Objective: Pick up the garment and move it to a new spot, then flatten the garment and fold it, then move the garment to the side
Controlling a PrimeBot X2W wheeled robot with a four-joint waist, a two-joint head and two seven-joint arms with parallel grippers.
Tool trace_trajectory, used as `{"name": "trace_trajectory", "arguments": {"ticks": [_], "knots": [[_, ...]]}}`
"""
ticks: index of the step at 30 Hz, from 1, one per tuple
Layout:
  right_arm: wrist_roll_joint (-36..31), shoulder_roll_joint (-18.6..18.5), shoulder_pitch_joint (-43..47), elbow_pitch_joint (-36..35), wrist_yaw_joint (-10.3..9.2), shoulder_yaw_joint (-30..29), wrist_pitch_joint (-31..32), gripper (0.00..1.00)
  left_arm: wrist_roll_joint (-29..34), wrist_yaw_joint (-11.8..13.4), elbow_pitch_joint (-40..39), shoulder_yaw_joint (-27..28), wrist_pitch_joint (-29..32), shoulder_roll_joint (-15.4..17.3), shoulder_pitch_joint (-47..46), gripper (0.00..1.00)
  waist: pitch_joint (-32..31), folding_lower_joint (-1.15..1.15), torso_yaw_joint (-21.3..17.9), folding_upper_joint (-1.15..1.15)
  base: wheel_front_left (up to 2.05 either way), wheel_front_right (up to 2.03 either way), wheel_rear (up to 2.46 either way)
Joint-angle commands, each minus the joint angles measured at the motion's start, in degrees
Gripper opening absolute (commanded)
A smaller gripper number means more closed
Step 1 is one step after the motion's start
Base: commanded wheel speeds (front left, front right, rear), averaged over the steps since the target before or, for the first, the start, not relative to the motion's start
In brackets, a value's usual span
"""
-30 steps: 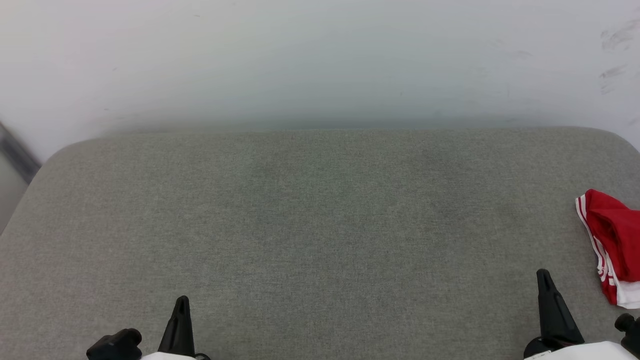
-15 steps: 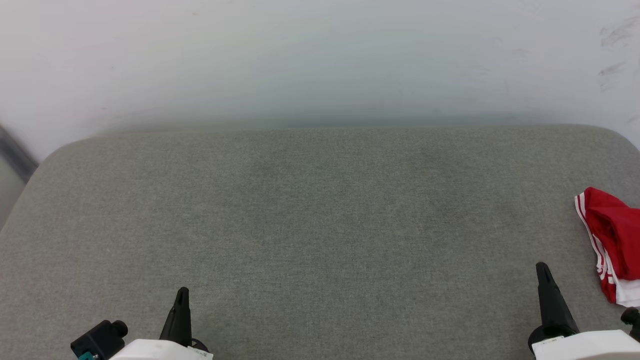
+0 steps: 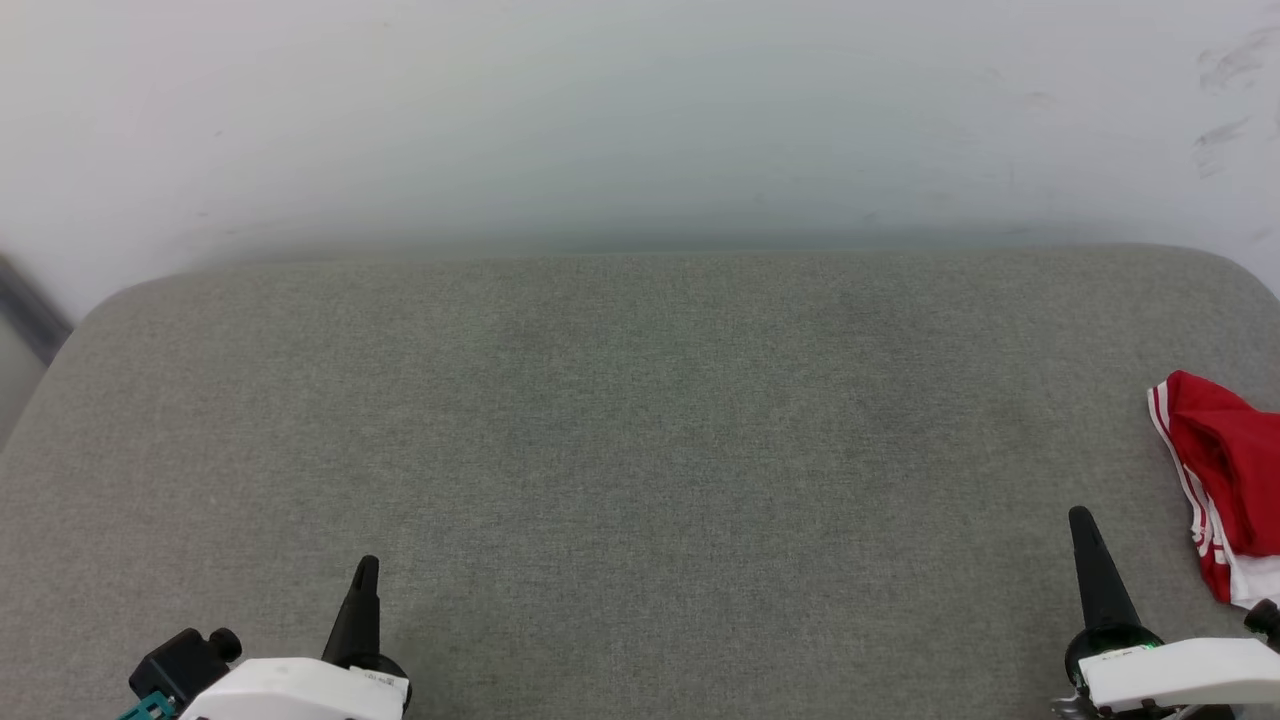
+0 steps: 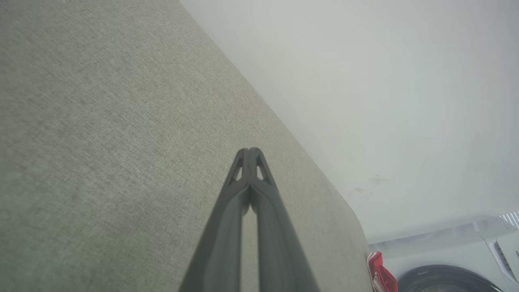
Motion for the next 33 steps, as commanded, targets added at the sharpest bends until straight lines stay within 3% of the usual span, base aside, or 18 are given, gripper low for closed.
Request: {"name": "trace_trajectory", "arguments": {"ticks": [1, 33], "knots": [[1.31, -0.51, -1.52, -0.27, 0.0, -0.06, 0.15, 0.0, -1.26, -0.51, -0.37, 0.41, 0.36, 0.37, -1.66, 0.0, 0.01, 0.0, -0.01, 0.0, 0.0, 0.0, 0.0], [21.39, -0.34, -5.81, 3.11, -0.01, -0.93, 5.48, 0.0, -22.84, -3.89, 3.06, 3.07, 5.61, 0.15, -6.18, 0.0, 0.67, 0.0, -0.55, 0.0, 0.0, 0.0, 0.0]]}}
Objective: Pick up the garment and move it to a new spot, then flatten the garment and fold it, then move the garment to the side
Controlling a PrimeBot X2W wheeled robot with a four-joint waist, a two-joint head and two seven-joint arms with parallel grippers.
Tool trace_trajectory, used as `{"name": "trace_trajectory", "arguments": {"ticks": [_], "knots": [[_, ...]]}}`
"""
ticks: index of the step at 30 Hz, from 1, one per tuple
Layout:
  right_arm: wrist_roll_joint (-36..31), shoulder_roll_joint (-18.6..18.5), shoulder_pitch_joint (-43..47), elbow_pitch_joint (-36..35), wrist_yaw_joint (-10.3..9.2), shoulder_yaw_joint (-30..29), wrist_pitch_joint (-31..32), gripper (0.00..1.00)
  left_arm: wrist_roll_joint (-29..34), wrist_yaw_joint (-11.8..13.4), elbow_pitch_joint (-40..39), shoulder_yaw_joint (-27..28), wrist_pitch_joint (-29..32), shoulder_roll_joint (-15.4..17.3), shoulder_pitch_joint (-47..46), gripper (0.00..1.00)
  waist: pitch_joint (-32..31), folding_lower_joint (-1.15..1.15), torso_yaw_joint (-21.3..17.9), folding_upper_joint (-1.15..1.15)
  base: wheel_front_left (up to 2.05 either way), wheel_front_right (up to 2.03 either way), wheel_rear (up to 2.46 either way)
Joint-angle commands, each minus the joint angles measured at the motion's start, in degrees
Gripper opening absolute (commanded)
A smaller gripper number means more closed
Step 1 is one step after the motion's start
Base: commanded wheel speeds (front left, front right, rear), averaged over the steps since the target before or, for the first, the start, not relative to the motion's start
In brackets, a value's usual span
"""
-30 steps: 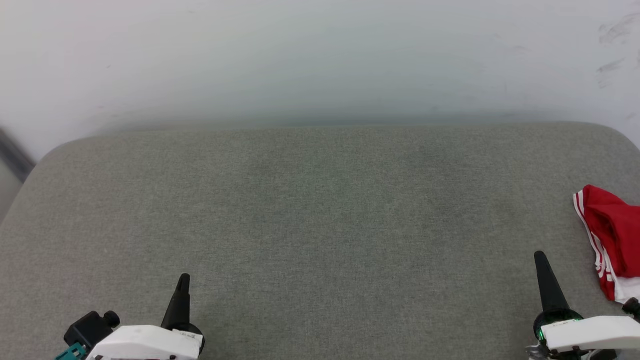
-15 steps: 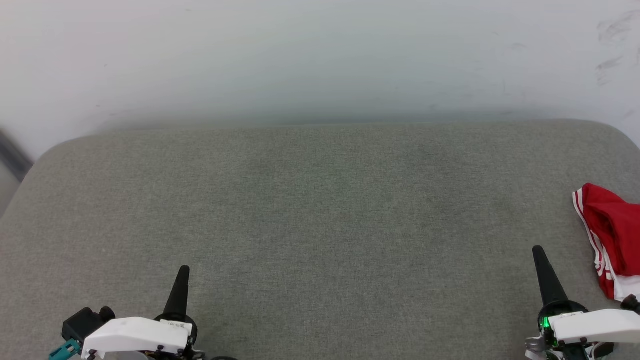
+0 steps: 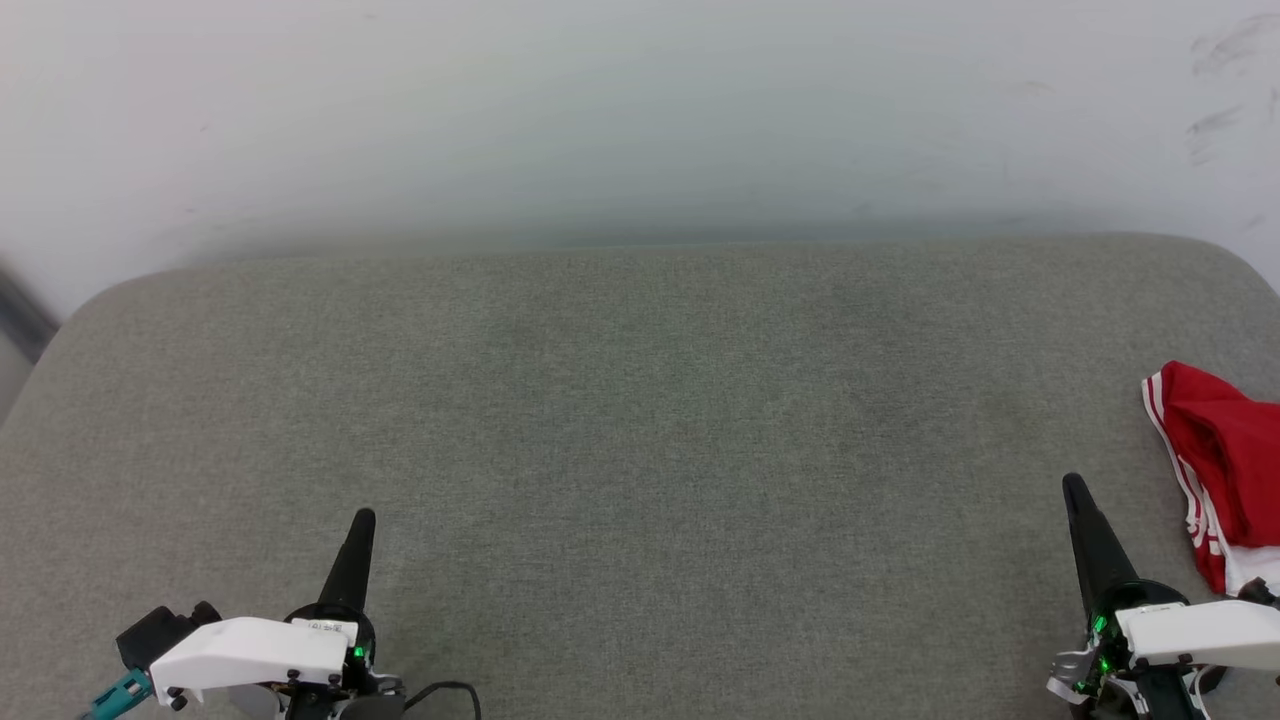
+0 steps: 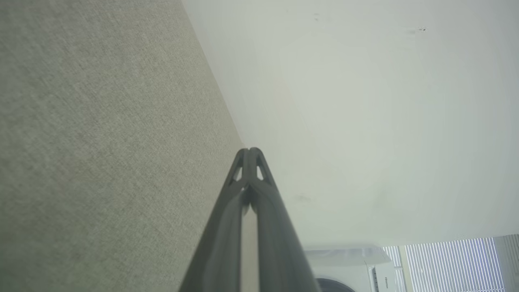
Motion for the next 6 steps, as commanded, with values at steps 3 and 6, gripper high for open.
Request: {"name": "trace_trajectory", "arguments": {"ticks": [3, 6], "knots": [[2.13, -0.23, -1.57, 0.21, -0.01, -0.22, 0.64, 0.0, -2.17, -0.68, 0.19, 0.39, 0.59, 0.12, -1.31, 0.0, 0.06, 0.0, -0.05, 0.0, 0.0, 0.0, 0.0], [3.45, -0.19, -1.78, 0.45, -0.01, -0.29, 1.02, 0.0, -3.6, -0.82, 0.39, 0.62, 1.03, 0.08, -1.74, 0.0, 0.11, 0.0, -0.09, 0.0, 0.0, 0.0, 0.0]]}}
